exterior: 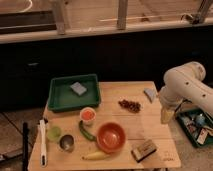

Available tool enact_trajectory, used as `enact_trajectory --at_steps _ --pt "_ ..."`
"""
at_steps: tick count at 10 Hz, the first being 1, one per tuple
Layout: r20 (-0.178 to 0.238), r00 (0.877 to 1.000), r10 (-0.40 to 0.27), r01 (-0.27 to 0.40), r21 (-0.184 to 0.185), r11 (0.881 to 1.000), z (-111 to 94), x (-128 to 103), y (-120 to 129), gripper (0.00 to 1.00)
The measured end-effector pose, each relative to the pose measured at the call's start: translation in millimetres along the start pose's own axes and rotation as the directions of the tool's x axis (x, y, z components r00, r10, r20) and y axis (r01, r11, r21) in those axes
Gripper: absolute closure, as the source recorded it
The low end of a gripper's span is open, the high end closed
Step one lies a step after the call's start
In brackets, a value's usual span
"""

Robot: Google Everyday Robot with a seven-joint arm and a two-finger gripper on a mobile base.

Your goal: Place grapes in red bowl

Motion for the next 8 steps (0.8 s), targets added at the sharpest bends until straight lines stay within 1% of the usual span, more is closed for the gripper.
enact_trajectory --at_steps 3,4,6,7,8 --pt "-0.002 1.000 -0.001 0.001 0.001 1.000 0 0 0 0.20" --pt "-0.014 1.000 -0.018 0.018 0.008 1.000 3 -2 -4 0.20" --pt "-0.031 0.996 -0.080 0.081 0.024 0.996 12 -30 -24 0.20" --pt "-0.039 0.995 -0.097 0.098 0.029 0.995 15 -37 -29 0.20" --pt "-0.045 0.993 -0.106 0.107 0.032 0.994 17 -39 -31 0.20"
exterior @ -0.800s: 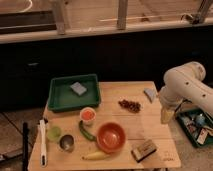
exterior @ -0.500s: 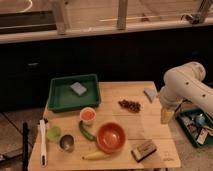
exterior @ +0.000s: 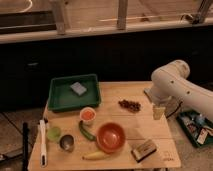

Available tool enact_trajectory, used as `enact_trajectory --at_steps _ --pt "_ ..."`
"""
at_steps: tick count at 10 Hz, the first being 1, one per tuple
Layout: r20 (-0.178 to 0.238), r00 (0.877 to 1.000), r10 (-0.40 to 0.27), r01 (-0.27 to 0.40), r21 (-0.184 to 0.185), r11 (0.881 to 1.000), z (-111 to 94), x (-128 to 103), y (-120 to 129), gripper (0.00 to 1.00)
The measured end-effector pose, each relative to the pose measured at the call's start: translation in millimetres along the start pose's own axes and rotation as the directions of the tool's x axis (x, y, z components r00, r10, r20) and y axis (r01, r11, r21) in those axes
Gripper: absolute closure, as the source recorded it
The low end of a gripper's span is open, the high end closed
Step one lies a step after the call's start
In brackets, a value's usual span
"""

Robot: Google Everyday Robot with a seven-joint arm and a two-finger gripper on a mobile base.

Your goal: Place grapes in red bowl

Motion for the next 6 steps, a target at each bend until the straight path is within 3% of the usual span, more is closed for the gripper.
enact_trajectory --at_steps 6 --pt "-0.029 0.996 -0.081 0.081 0.027 0.996 22 -28 -26 0.20"
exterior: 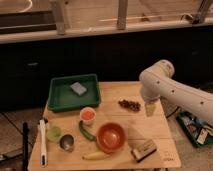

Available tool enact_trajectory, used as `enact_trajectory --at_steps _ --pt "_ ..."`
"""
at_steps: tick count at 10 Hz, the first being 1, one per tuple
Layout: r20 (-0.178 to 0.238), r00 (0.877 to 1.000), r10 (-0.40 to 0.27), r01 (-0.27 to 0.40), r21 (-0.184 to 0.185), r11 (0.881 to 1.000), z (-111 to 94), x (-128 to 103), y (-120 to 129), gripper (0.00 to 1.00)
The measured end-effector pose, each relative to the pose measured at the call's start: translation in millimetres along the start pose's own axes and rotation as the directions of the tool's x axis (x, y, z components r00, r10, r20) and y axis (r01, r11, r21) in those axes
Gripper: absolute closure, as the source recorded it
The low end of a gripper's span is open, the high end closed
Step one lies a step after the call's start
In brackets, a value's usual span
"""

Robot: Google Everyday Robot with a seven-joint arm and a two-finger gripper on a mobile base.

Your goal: Place grapes in red bowl

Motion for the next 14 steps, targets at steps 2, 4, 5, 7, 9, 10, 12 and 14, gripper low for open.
enact_trajectory --at_steps 2,4,5,7,9,10,12,14 --pt "-0.005 1.000 -0.019 0.019 0.007 1.000 6 -2 -6 0.20" --pt "-0.006 0.999 -0.037 0.037 0.014 0.999 10 -7 -13 0.20" --pt "-0.007 0.999 -0.052 0.052 0.019 0.998 13 -12 -18 0.20" --pt "-0.013 0.998 -0.068 0.069 0.026 0.997 17 -13 -24 0.20" --pt "-0.012 0.996 -0.090 0.091 0.034 0.995 23 -16 -32 0.20" --pt "-0.012 0.995 -0.097 0.097 0.038 0.995 25 -15 -35 0.20" --pt "-0.009 0.993 -0.121 0.121 0.045 0.992 32 -19 -44 0.20" --pt "-0.011 0.991 -0.136 0.136 0.050 0.989 36 -15 -51 0.20"
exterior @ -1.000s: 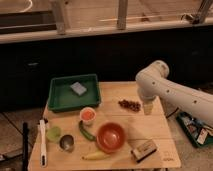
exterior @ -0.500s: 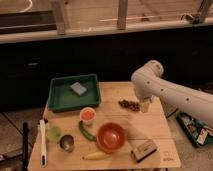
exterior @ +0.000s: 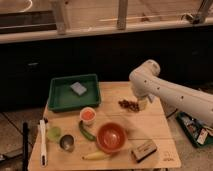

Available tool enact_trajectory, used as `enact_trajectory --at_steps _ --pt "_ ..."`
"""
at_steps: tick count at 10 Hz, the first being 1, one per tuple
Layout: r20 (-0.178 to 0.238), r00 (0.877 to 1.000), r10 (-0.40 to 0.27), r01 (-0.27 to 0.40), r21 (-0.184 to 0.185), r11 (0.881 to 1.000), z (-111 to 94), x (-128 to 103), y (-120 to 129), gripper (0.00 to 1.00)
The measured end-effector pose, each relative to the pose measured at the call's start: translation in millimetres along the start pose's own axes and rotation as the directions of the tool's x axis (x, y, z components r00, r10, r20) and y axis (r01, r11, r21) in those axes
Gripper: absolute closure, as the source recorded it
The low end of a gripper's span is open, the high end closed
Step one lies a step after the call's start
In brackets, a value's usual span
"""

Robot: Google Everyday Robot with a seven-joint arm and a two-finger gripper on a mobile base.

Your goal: Place grapes in red bowl

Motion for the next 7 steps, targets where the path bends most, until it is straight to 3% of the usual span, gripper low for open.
enact_trajectory --at_steps 7 --pt "0.027 0.999 -0.046 0.046 0.016 0.999 23 5 -12 0.20"
